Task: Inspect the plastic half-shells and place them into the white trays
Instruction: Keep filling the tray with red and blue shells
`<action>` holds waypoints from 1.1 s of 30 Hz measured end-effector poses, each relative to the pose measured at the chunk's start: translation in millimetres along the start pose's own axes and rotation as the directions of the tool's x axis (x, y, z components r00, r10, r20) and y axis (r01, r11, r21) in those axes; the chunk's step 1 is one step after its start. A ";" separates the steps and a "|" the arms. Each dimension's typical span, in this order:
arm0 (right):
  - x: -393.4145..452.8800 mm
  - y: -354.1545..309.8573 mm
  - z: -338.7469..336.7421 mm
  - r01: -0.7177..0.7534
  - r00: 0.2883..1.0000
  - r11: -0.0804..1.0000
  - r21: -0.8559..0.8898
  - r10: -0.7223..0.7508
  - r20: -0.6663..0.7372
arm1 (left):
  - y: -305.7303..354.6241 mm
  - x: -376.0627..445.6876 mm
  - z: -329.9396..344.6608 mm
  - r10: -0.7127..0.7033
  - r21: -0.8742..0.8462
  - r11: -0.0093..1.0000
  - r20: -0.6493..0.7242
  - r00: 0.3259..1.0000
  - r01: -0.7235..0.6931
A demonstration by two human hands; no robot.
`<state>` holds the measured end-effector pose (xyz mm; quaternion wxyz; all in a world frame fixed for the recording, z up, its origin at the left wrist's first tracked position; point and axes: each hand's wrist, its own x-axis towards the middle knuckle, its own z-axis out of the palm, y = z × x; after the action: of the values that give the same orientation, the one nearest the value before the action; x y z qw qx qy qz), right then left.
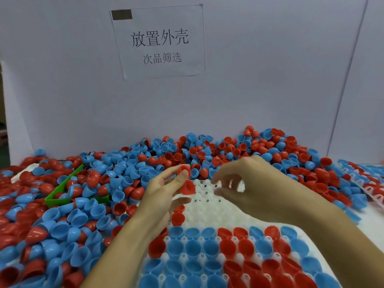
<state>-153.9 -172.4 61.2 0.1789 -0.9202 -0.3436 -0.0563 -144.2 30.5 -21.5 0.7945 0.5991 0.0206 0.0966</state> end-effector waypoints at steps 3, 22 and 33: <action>25.6 -5.3 7.2 0.073 0.985 0.995 0.062 -0.062 -0.162 | -0.7 -3.9 5.9 0.014 0.008 1.000 0.075 0.997 -0.015; 48.4 16.4 23.9 0.151 0.982 0.986 0.070 -0.141 -0.126 | -1.4 -8.2 12.6 0.052 -0.121 0.992 0.179 0.982 -0.031; 55.8 26.3 43.5 -0.018 0.996 1.000 -0.020 0.016 -0.084 | 5.5 8.2 -16.5 0.139 0.002 0.990 -0.233 0.962 -0.143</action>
<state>-95.3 -140.6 25.7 0.1843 -0.9217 -0.3273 -0.0969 -139.3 49.0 -20.1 0.7822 0.5776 0.0702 0.2226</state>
